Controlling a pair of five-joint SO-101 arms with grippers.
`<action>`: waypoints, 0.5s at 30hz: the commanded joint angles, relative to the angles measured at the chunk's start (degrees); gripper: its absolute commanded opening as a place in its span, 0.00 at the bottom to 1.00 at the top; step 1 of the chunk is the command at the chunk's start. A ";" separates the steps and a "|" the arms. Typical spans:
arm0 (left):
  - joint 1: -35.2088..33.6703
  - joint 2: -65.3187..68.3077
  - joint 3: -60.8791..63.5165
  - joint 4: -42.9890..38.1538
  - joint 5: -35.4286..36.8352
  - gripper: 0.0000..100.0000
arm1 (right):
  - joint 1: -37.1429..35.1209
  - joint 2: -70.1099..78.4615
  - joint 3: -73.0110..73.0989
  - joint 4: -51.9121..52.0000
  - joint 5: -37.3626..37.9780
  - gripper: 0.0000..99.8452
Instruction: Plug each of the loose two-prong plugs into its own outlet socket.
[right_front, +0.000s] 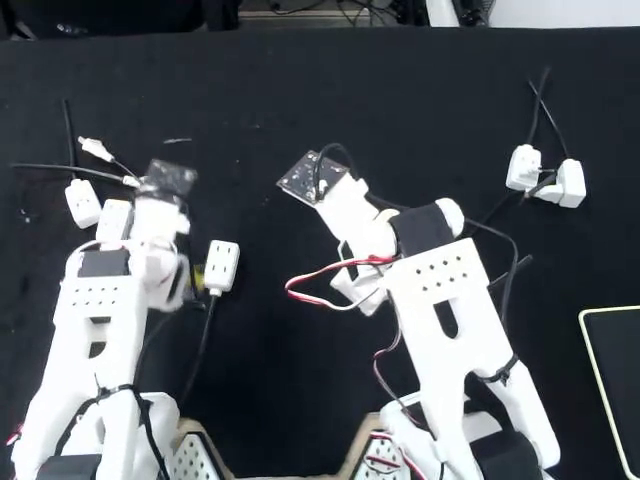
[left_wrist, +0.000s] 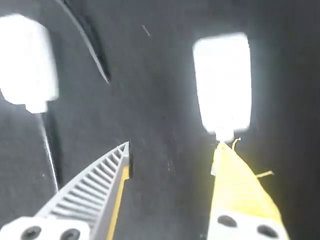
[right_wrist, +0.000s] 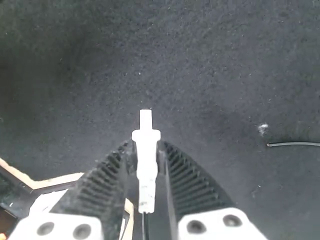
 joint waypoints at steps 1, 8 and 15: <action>0.31 2.46 -1.10 -9.23 11.08 0.26 | 0.97 -2.42 -0.31 0.62 0.44 0.01; -2.15 18.46 -6.37 -16.35 15.03 0.26 | 0.97 -2.42 -0.22 2.46 0.44 0.01; -0.22 28.04 -14.99 -9.76 16.88 0.26 | 0.97 -2.42 -0.22 2.64 0.44 0.01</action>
